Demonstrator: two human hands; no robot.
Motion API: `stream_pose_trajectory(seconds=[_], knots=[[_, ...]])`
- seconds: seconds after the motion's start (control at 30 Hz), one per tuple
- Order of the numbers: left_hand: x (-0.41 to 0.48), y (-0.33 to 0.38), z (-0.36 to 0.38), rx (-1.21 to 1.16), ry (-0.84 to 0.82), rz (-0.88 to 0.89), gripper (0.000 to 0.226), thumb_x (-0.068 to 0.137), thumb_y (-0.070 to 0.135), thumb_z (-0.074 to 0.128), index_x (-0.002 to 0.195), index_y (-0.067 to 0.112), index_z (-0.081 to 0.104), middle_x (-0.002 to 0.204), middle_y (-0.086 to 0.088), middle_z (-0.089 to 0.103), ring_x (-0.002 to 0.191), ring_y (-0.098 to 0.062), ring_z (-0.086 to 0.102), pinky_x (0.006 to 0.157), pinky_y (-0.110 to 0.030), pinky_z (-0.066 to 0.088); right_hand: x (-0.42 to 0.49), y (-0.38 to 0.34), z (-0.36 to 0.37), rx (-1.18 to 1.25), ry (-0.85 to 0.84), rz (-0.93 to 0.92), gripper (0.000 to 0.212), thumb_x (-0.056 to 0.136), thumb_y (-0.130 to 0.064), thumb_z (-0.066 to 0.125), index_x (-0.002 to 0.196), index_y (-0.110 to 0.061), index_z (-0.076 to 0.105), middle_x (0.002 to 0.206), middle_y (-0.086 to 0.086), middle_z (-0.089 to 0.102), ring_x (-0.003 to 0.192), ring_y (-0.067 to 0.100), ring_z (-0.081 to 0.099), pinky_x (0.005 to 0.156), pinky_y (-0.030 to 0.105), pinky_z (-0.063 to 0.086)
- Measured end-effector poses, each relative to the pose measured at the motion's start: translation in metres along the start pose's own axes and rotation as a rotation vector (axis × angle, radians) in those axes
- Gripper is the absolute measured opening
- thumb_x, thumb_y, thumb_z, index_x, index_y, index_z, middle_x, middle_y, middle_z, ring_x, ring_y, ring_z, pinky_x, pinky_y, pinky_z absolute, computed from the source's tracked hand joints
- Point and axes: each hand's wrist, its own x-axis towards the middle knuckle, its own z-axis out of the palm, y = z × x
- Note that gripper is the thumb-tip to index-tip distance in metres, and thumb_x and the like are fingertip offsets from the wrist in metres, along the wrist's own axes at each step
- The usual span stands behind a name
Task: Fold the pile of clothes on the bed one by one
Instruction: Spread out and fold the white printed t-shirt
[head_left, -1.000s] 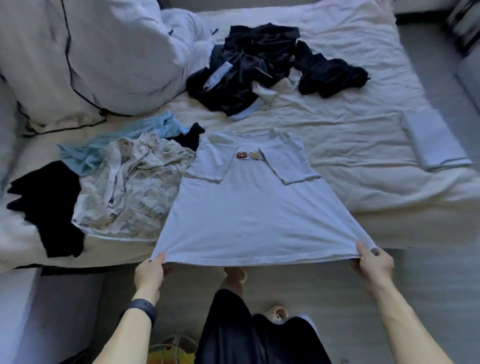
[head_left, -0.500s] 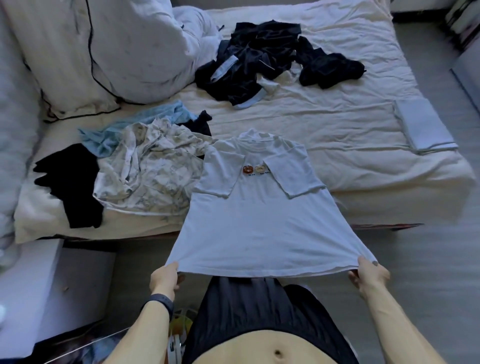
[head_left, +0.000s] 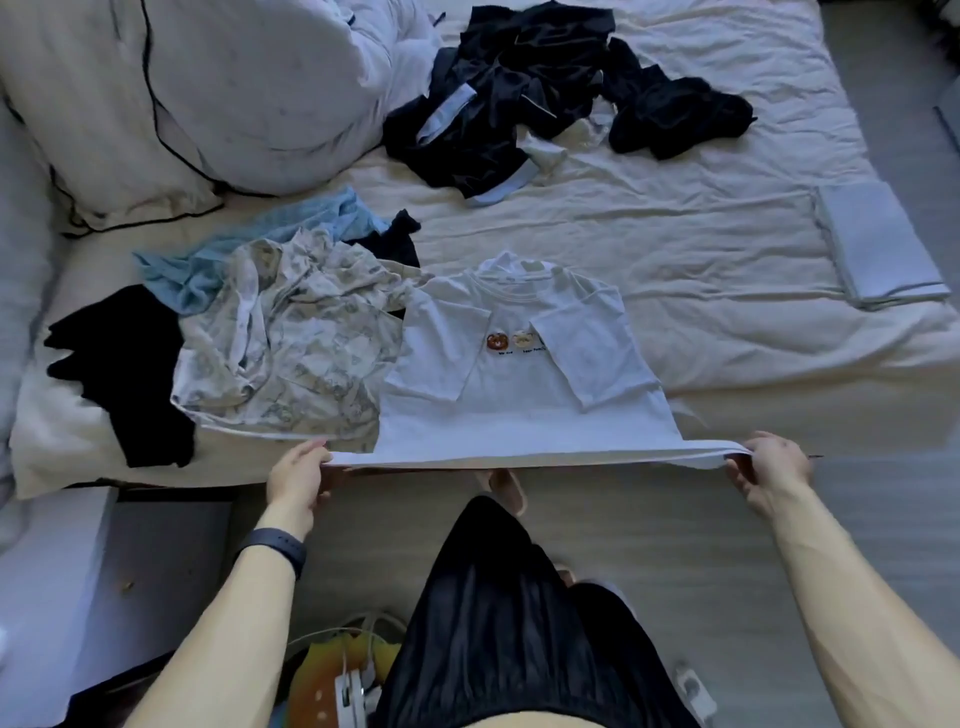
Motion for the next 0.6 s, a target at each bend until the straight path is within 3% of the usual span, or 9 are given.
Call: stream_pose_trajectory(seconds=[0.1,0.17,0.27,0.33,0.37,0.43,0.6], knots=[[0.028,0.038,0.022,-0.110,-0.075,-0.099,0.024,0.093,0.010,0.050,0.096,0.021,0.071,0.098,-0.003,0.069,0.077,-0.017,0.067,0.043,-0.021,0.040,0.020,-0.036,0.037,0.070,-0.055,0.034,0.025,0.098,0.002,0.040,0.089,-0.013,0.058,0.082,0.010,0.056,0.058,0.017,0.061,0.040,0.017,0.050],[0.047,0.064,0.038,-0.140,-0.121,-0.135,0.021,0.095,0.013,0.049,0.102,0.018,0.069,0.096,-0.002,0.070,0.077,-0.015,0.067,0.041,-0.017,0.039,0.033,-0.058,0.065,0.106,-0.074,0.043,0.020,0.096,-0.001,0.041,0.092,-0.009,0.058,0.083,0.010,0.060,0.053,0.015,0.066,0.043,0.018,0.052],[0.090,0.098,0.067,-0.014,-0.249,-0.059,0.023,0.093,0.006,0.055,0.111,0.016,0.065,0.097,-0.001,0.070,0.080,-0.014,0.065,0.050,-0.017,0.041,0.057,-0.080,0.111,0.032,-0.162,0.004,0.021,0.096,0.004,0.042,0.091,-0.010,0.056,0.078,0.008,0.066,0.061,0.012,0.067,0.050,0.016,0.055],[0.126,0.116,0.088,0.178,-0.277,0.062,0.027,0.088,0.006,0.066,0.114,0.010,0.068,0.096,-0.006,0.071,0.080,-0.016,0.065,0.052,-0.015,0.047,0.078,-0.092,0.146,-0.106,-0.178,-0.080,0.023,0.094,0.011,0.049,0.103,-0.009,0.057,0.087,0.010,0.064,0.070,0.011,0.067,0.055,0.013,0.055],[0.142,0.125,0.097,0.264,-0.251,0.122,0.028,0.084,0.016,0.071,0.111,0.008,0.071,0.094,-0.006,0.073,0.080,-0.018,0.067,0.061,-0.018,0.054,0.089,-0.096,0.162,-0.186,-0.158,-0.126,0.022,0.093,0.010,0.055,0.105,-0.008,0.058,0.088,0.010,0.064,0.068,0.009,0.068,0.055,0.012,0.055],[0.179,0.140,0.120,0.382,-0.189,0.210,0.024,0.084,0.037,0.071,0.095,0.016,0.076,0.086,-0.001,0.076,0.080,-0.021,0.071,0.080,-0.038,0.059,0.111,-0.105,0.196,-0.299,-0.105,-0.215,0.011,0.093,-0.001,0.065,0.090,-0.011,0.062,0.085,0.009,0.067,0.058,0.004,0.068,0.052,0.012,0.054],[0.239,0.172,0.179,0.531,-0.051,0.333,0.031,0.098,0.043,0.056,0.078,0.023,0.068,0.079,0.007,0.073,0.079,-0.019,0.068,0.071,-0.034,0.050,0.187,-0.109,0.264,-0.489,0.013,-0.319,0.021,0.089,-0.031,0.063,0.072,-0.019,0.057,0.085,0.018,0.071,0.072,0.029,0.064,0.066,0.036,0.052]])
